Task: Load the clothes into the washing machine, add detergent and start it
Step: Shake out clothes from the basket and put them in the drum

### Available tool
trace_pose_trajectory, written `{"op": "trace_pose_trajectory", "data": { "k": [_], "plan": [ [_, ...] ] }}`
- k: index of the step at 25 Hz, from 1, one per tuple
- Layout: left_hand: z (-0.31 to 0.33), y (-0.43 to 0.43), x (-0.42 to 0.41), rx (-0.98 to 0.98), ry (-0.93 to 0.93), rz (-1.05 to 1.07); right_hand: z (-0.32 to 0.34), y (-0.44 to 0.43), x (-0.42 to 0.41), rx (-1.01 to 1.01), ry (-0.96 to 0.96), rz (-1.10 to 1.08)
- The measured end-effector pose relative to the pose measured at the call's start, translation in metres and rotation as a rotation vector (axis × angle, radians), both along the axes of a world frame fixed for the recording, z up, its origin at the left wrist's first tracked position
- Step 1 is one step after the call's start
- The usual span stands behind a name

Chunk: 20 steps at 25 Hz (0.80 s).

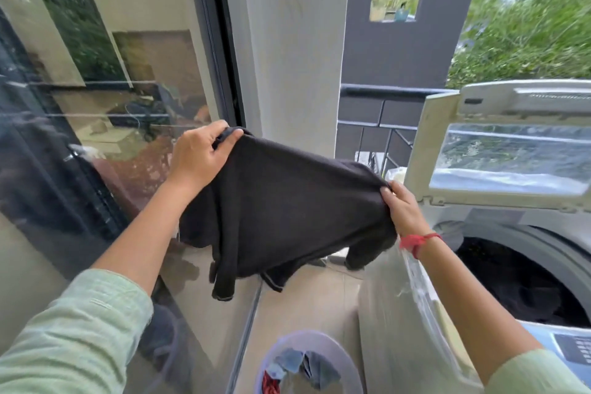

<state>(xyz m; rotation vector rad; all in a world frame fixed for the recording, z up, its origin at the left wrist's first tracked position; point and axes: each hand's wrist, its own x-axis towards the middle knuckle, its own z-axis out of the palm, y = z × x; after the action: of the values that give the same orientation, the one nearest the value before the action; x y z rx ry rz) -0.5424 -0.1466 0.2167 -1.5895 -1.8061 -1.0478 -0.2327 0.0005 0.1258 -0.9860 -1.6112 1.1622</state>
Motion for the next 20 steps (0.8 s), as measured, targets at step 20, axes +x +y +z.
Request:
{"op": "trace_pose_trajectory", "data": {
  "k": [20],
  "plan": [
    [0.092,0.222,0.284,-0.074,0.230,-0.349,0.167,0.131,0.324,0.717,0.335,-0.783]
  ]
}}
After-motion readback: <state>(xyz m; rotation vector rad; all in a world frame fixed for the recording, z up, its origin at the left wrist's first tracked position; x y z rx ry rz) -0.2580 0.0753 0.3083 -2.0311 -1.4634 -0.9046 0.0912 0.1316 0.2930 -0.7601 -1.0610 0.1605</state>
